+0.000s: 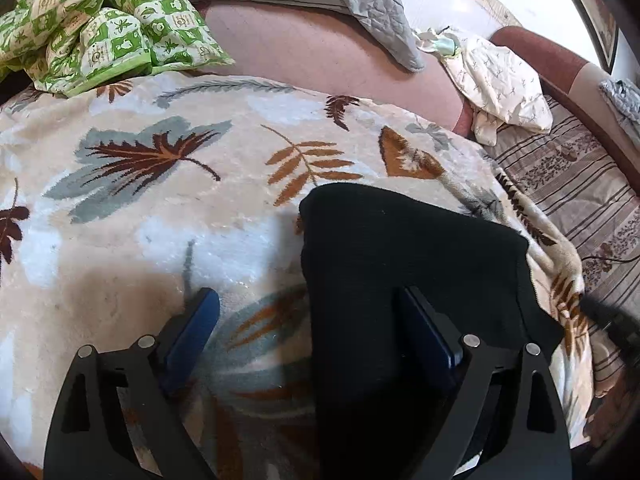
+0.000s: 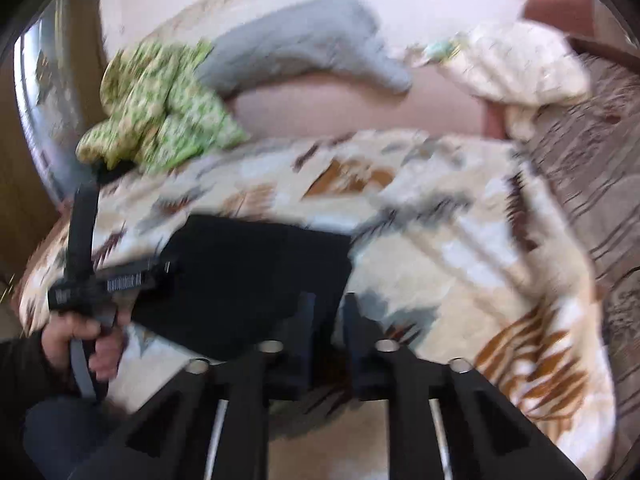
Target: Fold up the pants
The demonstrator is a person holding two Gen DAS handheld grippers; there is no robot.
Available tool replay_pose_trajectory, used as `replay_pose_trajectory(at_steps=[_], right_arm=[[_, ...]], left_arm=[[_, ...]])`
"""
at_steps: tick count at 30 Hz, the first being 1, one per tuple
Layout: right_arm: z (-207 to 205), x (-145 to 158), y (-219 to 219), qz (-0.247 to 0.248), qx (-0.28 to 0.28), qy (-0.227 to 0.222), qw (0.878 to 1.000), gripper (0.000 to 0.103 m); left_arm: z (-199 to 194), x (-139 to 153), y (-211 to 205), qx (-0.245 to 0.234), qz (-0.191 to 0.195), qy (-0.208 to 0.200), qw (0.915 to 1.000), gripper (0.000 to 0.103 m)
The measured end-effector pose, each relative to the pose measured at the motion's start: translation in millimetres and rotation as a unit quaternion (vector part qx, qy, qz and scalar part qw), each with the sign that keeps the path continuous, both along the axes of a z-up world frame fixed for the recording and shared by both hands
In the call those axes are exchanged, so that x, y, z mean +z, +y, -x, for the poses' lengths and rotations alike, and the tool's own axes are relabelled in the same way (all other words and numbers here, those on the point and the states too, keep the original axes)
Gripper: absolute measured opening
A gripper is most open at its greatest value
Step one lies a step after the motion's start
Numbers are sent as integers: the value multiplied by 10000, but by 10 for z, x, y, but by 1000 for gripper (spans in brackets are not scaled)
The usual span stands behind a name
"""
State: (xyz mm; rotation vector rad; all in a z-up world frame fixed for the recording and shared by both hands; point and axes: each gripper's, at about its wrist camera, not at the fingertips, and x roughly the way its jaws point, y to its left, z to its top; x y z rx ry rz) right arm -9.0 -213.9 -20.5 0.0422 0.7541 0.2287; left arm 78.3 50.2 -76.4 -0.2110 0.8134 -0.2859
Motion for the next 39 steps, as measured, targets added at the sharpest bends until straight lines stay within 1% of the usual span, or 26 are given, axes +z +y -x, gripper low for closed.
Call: replay_pose_trajectory(at_steps=[1, 2, 4, 6, 7, 8, 10, 11, 12, 13, 14, 15, 18, 21, 22, 25, 26, 27, 28, 29, 31, 33, 35, 37, 38, 39], right_arm=[[-22, -55, 65, 24, 127, 119, 9998, 3], [-32, -87, 116, 67, 216, 157, 9996, 2], [-10, -90, 225, 94, 442, 77, 9989, 1], [8, -73, 272, 40, 527, 38, 9986, 1], [0, -91, 286, 85, 508, 79, 9986, 1], [-14, -122, 286, 144, 462, 154, 9987, 1], [-76, -240, 291, 306, 367, 450, 9978, 1], [-92, -287, 297, 339, 366, 558, 9972, 1], [-101, -314, 303, 361, 372, 589, 9969, 1], [-97, -317, 309, 364, 395, 569, 9969, 1], [-103, -327, 309, 330, 430, 594, 9968, 2], [-113, -340, 304, 292, 416, 624, 9968, 2], [-131, -345, 254, 99, 365, 686, 9969, 3], [-139, -347, 213, -29, 334, 726, 9968, 3], [-141, -346, 207, -55, 319, 734, 9968, 4], [-145, -332, 223, -45, 338, 744, 9966, 7], [-147, -328, 228, -50, 343, 743, 9966, 11], [-147, -324, 238, -64, 355, 741, 9966, 16], [-140, -319, 256, -70, 387, 733, 9965, 18], [-129, -314, 277, -26, 403, 708, 9967, 20], [-105, -311, 325, 132, 388, 638, 9971, 20], [-96, -308, 345, 178, 351, 606, 9974, 22], [-107, -305, 329, 86, 296, 624, 9976, 23], [-129, -302, 288, -87, 250, 647, 9976, 26], [-137, -304, 261, -252, 280, 651, 9972, 37], [-142, -305, 249, -489, 428, 659, 9957, 64]], left_arm=[[37, 40, 27, 54, 50, -100, 9999, 88], [113, 129, 69, 180, 62, -311, 9993, 83], [268, 315, 141, 224, 194, -721, 9970, 82], [425, 488, 146, -76, 342, -965, 9947, 82], [505, 541, 101, -457, 406, -987, 9932, 82], [554, 554, 54, -725, 382, -980, 9918, 82], [637, 499, -72, -1195, 143, -977, 9879, 82], [632, 390, -159, -1466, 3, -803, 9859, 82], [585, 242, -235, -1623, -125, -477, 9855, 82], [522, 49, -299, -1539, -443, -168, 9869, 79], [495, -4, -302, -1515, -423, -78, 9875, 79], [482, 36, -269, -1497, -254, -114, 9883, 79], [432, 35, -255, -1500, -131, 20, 9886, 80], [413, 43, -177, -1533, 234, 48, 9879, 80], [429, 55, -152, -1529, 298, -7, 9878, 80], [547, 147, -114, -1443, 350, -445, 9879, 82], [589, 198, -118, -1490, 367, -603, 9863, 83], [611, 213, -97, -1543, 373, -673, 9850, 83], [635, 242, -104, -1578, 333, -749, 9841, 84], [648, 267, -115, -1514, 173, -799, 9851, 84], [636, 313, -126, -1203, -228, -828, 9890, 84], [671, 372, -173, -984, -704, -946, 9881, 84], [759, 437, -233, -772, -1296, -1257, 9805, 87], [816, 487, -279, -601, -1715, -1485, 9721, 88], [825, 502, -266, -513, -1795, -1525, 9705, 89], [788, 504, -257, -414, -1801, -1443, 9721, 89]])
